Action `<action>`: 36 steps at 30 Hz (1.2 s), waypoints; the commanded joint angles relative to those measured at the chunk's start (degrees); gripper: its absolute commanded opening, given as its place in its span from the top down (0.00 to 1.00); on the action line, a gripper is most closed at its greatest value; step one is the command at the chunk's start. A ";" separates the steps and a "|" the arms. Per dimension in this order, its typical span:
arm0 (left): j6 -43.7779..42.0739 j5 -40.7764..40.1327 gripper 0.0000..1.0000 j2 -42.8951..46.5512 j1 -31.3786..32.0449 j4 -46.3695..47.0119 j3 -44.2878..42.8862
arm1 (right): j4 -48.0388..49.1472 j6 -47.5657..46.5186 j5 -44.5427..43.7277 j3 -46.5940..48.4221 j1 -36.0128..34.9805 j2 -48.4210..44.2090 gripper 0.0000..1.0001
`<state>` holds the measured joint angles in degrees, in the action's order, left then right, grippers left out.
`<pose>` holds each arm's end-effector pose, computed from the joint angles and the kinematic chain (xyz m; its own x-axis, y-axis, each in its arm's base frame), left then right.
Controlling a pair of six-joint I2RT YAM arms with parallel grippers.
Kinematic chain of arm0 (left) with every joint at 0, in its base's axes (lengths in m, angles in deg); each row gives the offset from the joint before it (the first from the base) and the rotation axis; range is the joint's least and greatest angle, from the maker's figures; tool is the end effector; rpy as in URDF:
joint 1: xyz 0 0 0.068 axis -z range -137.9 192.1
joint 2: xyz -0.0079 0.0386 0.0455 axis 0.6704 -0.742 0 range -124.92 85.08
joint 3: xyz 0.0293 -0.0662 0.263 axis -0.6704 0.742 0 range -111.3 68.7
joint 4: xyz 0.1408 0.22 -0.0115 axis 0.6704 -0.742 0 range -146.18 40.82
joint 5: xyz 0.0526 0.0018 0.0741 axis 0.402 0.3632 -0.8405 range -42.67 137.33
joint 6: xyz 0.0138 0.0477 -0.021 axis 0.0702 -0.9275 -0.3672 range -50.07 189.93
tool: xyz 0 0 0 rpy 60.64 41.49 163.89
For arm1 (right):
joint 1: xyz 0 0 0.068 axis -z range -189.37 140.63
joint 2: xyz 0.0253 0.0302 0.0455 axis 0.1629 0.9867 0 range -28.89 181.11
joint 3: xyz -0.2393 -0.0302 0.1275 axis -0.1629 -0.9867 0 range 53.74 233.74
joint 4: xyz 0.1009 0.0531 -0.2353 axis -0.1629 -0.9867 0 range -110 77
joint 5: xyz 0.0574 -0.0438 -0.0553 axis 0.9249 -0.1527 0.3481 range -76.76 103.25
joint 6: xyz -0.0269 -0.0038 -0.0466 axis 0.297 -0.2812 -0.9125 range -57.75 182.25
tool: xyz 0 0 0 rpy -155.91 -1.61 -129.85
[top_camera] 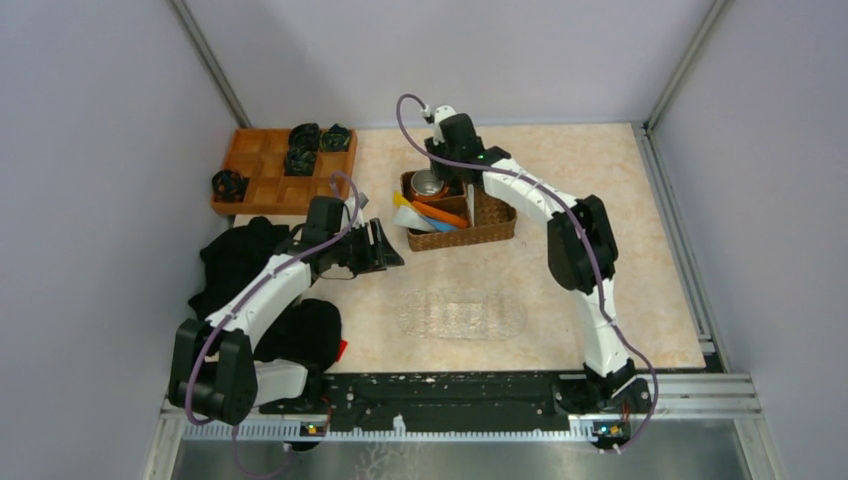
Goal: Prepare toiletry sets of a toothbrush and toothpaste on the tray
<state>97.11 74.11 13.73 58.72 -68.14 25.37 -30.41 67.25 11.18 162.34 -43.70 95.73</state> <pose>0.2371 -0.0874 0.2242 -0.8743 -0.1644 -0.4566 0.1694 0.7783 -0.6046 0.4247 0.2886 0.2604 -0.5002 -0.2362 -0.8331 -0.4971 0.8661 0.0529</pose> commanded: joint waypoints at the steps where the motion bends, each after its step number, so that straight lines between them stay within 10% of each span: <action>1: -0.37 1.16 0.37 -0.08 -0.37 0.91 0.69 | -2.06 -0.78 -1.85 3.91 -0.36 2.07 0.73; 36: -0.02 1.46 0.38 1.30 -0.45 0.29 0.59 | 3.71 1.50 -3.86 -0.82 -0.19 -10.88 1.00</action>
<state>97.16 74.64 13.75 58.70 -68.03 25.37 -31.40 67.75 9.30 161.40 -43.70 93.39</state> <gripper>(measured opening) 0.622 0.009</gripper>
